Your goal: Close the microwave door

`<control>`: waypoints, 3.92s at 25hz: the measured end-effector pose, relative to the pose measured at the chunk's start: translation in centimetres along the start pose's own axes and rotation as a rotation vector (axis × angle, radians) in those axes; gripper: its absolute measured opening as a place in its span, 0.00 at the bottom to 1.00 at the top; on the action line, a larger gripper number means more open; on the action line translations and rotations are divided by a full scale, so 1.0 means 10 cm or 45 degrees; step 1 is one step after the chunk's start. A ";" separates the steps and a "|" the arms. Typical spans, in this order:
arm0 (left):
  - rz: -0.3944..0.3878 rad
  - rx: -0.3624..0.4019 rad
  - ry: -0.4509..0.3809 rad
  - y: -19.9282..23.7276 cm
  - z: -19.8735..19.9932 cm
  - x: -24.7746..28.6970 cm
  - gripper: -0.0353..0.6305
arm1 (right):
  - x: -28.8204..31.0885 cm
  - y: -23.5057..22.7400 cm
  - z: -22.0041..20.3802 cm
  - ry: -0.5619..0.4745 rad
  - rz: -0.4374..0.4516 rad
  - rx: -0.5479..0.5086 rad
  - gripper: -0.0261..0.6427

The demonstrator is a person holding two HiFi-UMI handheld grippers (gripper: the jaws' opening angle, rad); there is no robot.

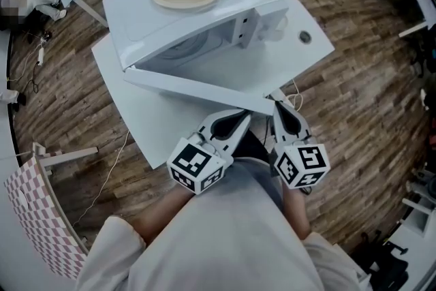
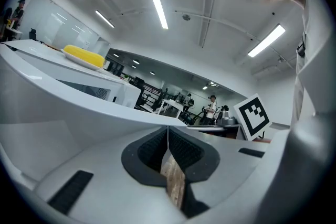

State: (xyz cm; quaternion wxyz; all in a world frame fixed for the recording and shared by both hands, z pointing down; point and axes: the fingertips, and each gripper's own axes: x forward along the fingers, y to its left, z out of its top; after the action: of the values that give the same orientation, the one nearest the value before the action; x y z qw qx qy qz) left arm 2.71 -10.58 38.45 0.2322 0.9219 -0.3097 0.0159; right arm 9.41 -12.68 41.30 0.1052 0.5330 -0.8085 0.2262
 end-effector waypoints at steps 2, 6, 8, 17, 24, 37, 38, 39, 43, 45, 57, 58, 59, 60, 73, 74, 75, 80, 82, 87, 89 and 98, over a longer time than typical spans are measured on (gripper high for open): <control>0.005 -0.001 0.000 0.02 0.01 0.02 0.10 | 0.02 -0.01 0.00 0.003 0.004 0.000 0.07; 0.014 -0.010 -0.006 0.06 0.02 0.07 0.10 | 0.06 -0.04 0.01 0.006 0.014 0.003 0.07; 0.018 -0.018 -0.004 0.08 0.02 0.09 0.10 | 0.07 -0.06 0.02 0.006 0.017 0.004 0.07; 0.043 -0.041 -0.004 0.18 0.05 0.18 0.10 | 0.16 -0.13 0.08 0.012 0.030 0.008 0.07; 0.056 -0.045 -0.005 0.26 0.07 0.23 0.10 | 0.23 -0.17 0.13 0.022 0.033 0.010 0.07; 0.078 -0.047 -0.006 0.41 0.14 0.35 0.10 | 0.42 -0.28 0.25 0.039 0.029 -0.008 0.07; 0.082 -0.048 -0.007 0.42 0.14 0.36 0.10 | 0.44 -0.28 0.26 0.042 0.027 -0.017 0.07; 0.085 -0.049 -0.008 0.44 0.15 0.36 0.10 | 0.45 -0.29 0.27 0.044 0.027 -0.023 0.07; 0.101 -0.039 -0.006 0.50 0.15 0.39 0.10 | 0.53 -0.32 0.30 0.047 0.038 -0.021 0.07; 0.106 -0.039 -0.004 0.53 0.15 0.41 0.10 | 0.56 -0.33 0.31 0.048 0.044 -0.023 0.07; 0.115 -0.061 -0.005 0.64 0.22 0.59 0.10 | 0.76 -0.40 0.44 0.060 0.085 -0.038 0.07; 0.117 -0.062 -0.006 0.65 0.23 0.60 0.10 | 0.78 -0.40 0.45 0.060 0.089 -0.039 0.07; 0.119 -0.064 -0.006 0.67 0.23 0.61 0.10 | 0.80 -0.41 0.46 0.061 0.093 -0.040 0.07; 0.122 -0.065 -0.007 0.68 0.24 0.62 0.10 | 0.82 -0.41 0.48 0.061 0.097 -0.040 0.07; 0.173 -0.095 -0.013 0.93 0.30 0.77 0.10 | 1.08 -0.46 0.62 0.070 0.152 -0.050 0.07; 0.176 -0.096 -0.012 0.94 0.30 0.78 0.10 | 1.10 -0.46 0.63 0.073 0.157 -0.052 0.07; 0.180 -0.097 -0.012 0.96 0.31 0.79 0.10 | 1.11 -0.45 0.64 0.076 0.166 -0.054 0.07; 0.197 -0.100 -0.017 1.03 0.33 0.84 0.10 | 1.23 -0.29 0.63 0.094 0.267 -0.075 0.07; 0.206 -0.105 -0.021 1.07 0.35 0.86 0.10 | 1.30 -0.18 0.62 0.108 0.307 -0.089 0.07; 0.231 -0.107 -0.040 1.15 0.44 0.90 0.10 | 1.41 -0.02 0.64 0.135 0.383 -0.123 0.07; 0.242 -0.110 -0.046 1.19 0.46 0.91 0.10 | 1.45 -0.02 0.65 0.138 0.395 -0.128 0.07; 0.279 -0.119 -0.058 1.31 0.52 0.98 0.10 | 1.58 -0.07 0.76 0.129 0.408 -0.161 0.07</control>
State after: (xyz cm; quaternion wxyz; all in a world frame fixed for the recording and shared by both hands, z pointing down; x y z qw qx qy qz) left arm 2.52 -27.56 40.97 0.2646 0.8709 -0.4141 0.0057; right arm 4.13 -29.43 41.39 0.1418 0.3775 -0.8894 0.2154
